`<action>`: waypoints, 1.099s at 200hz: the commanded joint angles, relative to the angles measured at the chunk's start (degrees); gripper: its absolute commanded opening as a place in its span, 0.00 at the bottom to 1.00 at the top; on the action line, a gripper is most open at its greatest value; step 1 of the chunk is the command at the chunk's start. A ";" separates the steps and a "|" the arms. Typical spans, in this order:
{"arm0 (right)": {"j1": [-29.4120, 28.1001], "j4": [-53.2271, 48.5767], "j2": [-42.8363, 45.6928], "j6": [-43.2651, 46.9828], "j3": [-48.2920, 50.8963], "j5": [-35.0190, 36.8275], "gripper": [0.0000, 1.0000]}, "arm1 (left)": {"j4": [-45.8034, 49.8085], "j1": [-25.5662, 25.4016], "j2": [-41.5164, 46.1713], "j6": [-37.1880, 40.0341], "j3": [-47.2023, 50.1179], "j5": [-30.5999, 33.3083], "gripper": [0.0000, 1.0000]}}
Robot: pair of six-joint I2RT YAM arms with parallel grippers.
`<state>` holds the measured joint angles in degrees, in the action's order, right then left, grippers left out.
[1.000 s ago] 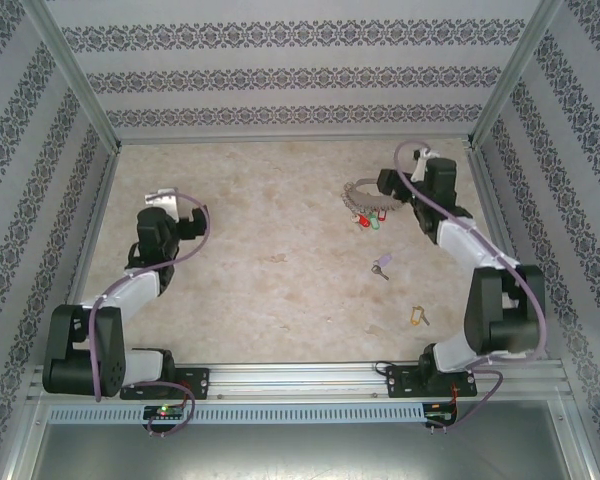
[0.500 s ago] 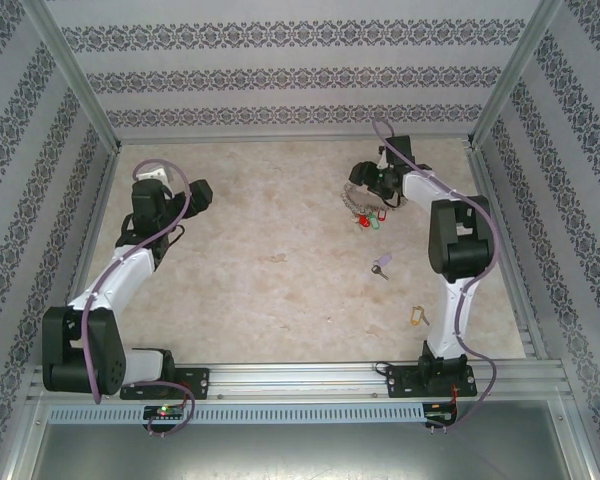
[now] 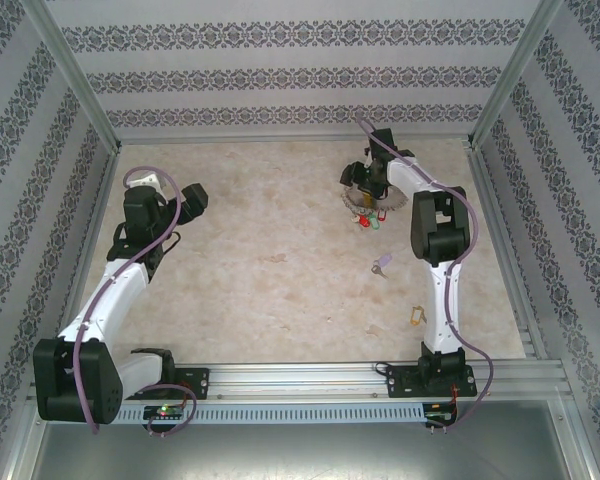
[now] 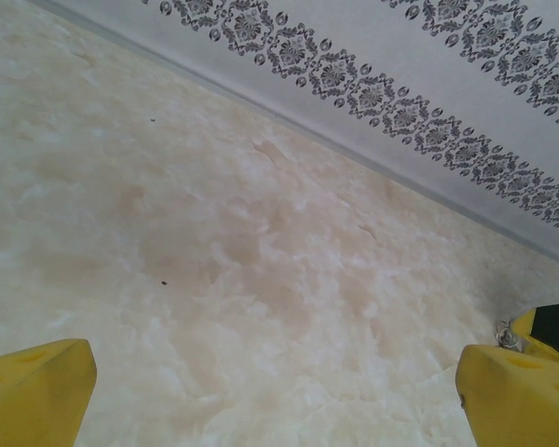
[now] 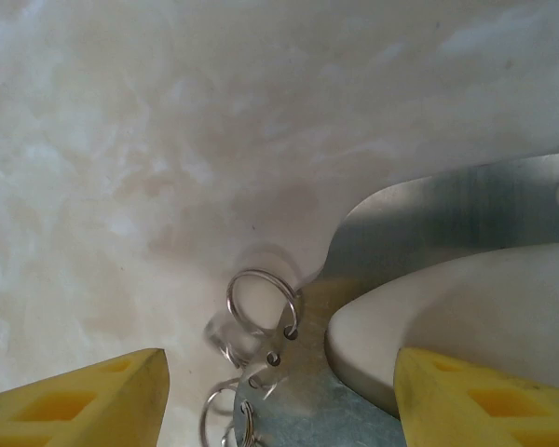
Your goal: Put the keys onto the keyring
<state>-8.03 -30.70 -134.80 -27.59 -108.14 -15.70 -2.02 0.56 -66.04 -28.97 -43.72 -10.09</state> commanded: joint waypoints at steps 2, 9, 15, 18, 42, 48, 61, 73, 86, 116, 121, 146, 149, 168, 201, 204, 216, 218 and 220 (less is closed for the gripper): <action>-0.71 -5.95 -1.99 2.70 -2.12 -0.34 0.66 | 2.68 0.85 0.98 -0.29 -0.18 -0.65 0.99; -0.84 -6.71 -2.21 3.48 -2.06 -1.27 0.66 | 2.86 0.85 1.14 -0.38 -0.30 -0.99 0.99; -1.06 -6.98 -2.15 4.28 -1.65 -2.10 0.66 | 3.16 0.85 1.18 -0.30 -0.42 -1.37 0.99; -1.22 -7.09 -2.06 4.76 -1.33 -2.46 0.65 | 3.36 0.85 1.22 -0.18 -0.53 -1.65 0.99; -3.30 -7.25 -0.05 10.06 2.01 -6.38 0.63 | 4.52 0.85 2.00 0.23 -0.68 -2.74 0.99; -4.03 -7.27 0.51 11.73 3.02 -7.96 0.63 | 4.49 0.85 2.05 0.32 -0.59 -2.97 0.99; -5.65 -7.51 2.42 14.89 5.65 -9.87 0.62 | 4.41 0.85 2.07 0.40 -0.35 -3.60 0.99; -7.55 -7.64 4.54 18.31 8.70 -11.49 0.62 | 4.25 0.85 1.61 0.57 -0.42 -4.91 0.99; -9.74 -7.49 7.21 21.21 12.90 -12.87 0.62 | 4.14 0.85 0.90 0.47 -0.65 -6.63 0.99; -14.14 -5.99 12.97 22.53 23.20 -18.83 0.58 | 3.29 0.76 -1.26 -0.27 -0.86 -10.77 1.00; -14.85 -5.44 14.13 22.06 24.88 -19.44 0.57 | 3.21 0.79 -1.72 -0.34 -0.91 -11.52 1.00; -17.57 0.10 22.35 18.23 33.32 -21.89 0.59 | 2.23 0.17 -4.48 -0.84 -1.72 -16.50 1.00; -17.62 1.18 23.59 17.27 34.36 -21.77 0.59 | 2.14 -0.01 -4.89 -0.87 -1.81 -17.36 1.00; -16.68 6.60 30.14 11.46 38.47 -20.22 0.60 | 1.80 -1.96 -8.14 -0.95 -2.90 -20.91 1.00; -10.72 11.33 35.18 5.74 42.72 -17.08 0.59 | 2.71 -8.82 -16.83 -1.99 -6.54 -24.98 0.99; -9.93 11.38 35.10 5.64 42.81 -16.82 0.59 | 3.05 -9.70 -17.77 -2.17 -6.94 -24.98 0.98; -7.62 10.79 33.65 6.56 42.26 -17.67 0.57 | 3.39 -13.49 -21.02 -2.91 -8.14 -24.94 0.95; -7.31 10.58 33.36 6.98 41.99 -18.08 0.57 | 3.29 -14.05 -21.51 -3.13 -8.35 -24.93 0.95; -7.10 10.44 32.95 7.34 41.63 -18.34 0.57 | 3.22 -14.68 -22.07 -3.42 -8.45 -24.90 0.95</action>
<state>-19.00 -22.81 -99.96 -18.26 -66.94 -34.50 0.89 -8.29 -83.42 -30.35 -49.25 -31.31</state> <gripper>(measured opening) 0.577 0.965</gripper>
